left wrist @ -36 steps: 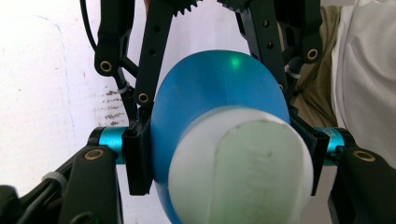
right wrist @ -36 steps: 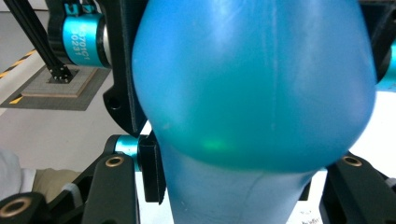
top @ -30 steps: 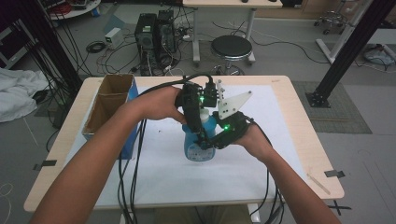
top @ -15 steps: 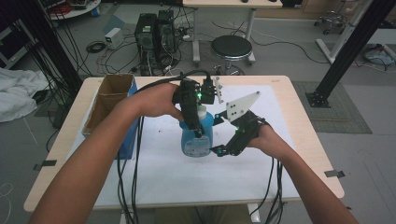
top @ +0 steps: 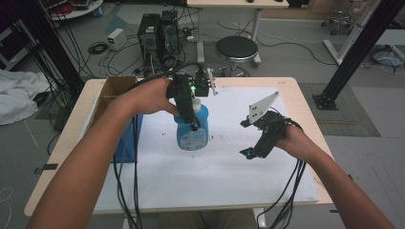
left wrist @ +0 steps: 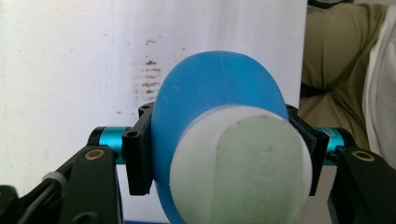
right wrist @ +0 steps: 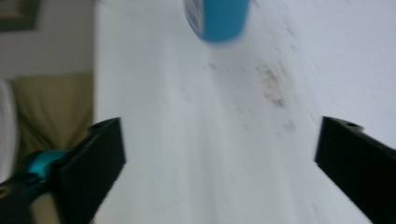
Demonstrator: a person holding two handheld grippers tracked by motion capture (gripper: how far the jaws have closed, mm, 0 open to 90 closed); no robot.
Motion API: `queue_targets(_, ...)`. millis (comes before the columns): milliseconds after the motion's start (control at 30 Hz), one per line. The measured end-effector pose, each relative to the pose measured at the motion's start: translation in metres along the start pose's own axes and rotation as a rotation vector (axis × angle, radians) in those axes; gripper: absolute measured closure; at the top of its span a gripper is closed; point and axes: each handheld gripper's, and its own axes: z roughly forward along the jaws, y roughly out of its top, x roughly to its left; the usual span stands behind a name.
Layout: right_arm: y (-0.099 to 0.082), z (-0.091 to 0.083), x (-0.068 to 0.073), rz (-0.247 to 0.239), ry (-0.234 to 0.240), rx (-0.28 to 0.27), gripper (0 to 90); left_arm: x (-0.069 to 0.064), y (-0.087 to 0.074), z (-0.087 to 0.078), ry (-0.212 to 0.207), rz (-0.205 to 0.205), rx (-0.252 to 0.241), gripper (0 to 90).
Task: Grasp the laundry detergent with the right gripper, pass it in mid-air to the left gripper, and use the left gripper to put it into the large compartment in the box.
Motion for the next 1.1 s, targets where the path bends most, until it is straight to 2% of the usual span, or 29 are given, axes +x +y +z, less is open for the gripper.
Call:
queue_targets(67, -0.004, -0.003, 0.000, -0.001, -0.016, 0.053, 0.5, 0.003, -0.002, -0.002, 0.014, -0.021, 0.004, 37.9)
queue_targets(133, -0.008, -0.008, -0.001, 0.011, -0.036, 0.082, 0.6, 0.006, -0.005, -0.005, 0.022, -0.044, 0.003, 37.9)
queue_targets(200, -0.011, -0.014, -0.004, 0.018, 0.005, 0.120, 0.9, 0.009, -0.008, -0.008, 0.030, -0.064, 0.002, 37.9)
queue_targets(233, -0.012, -0.017, -0.005, 0.006, -0.008, 0.133, 0.9, 0.010, -0.009, -0.009, 0.036, -0.070, 0.002, 37.9)
queue_targets(333, -0.016, -0.028, -0.008, 0.024, -0.024, 0.189, 0.9, 0.013, -0.012, -0.016, 0.045, -0.093, -0.003, 38.0)
queue_targets(567, -0.028, -0.051, -0.016, 0.029, -0.066, 0.298, 1.0, 0.020, -0.021, -0.035, 0.064, -0.147, -0.012, 37.9)
queue_targets(733, -0.036, -0.060, -0.018, 0.035, -0.054, 0.308, 1.1, 0.024, -0.029, -0.054, 0.091, -0.203, -0.021, 37.9)
queue_targets(867, -0.038, -0.063, -0.019, 0.030, -0.039, 0.300, 1.1, 0.024, -0.033, -0.068, 0.107, -0.214, -0.039, 37.9)
queue_targets(900, -0.038, -0.064, -0.019, 0.026, -0.032, 0.296, 1.1, 0.024, -0.036, -0.077, 0.112, -0.212, -0.041, 37.9)
queue_targets(1100, -0.038, -0.064, -0.020, 0.029, -0.023, 0.284, 1.1, 0.024, -0.048, -0.098, 0.135, -0.252, -0.057, 37.9)
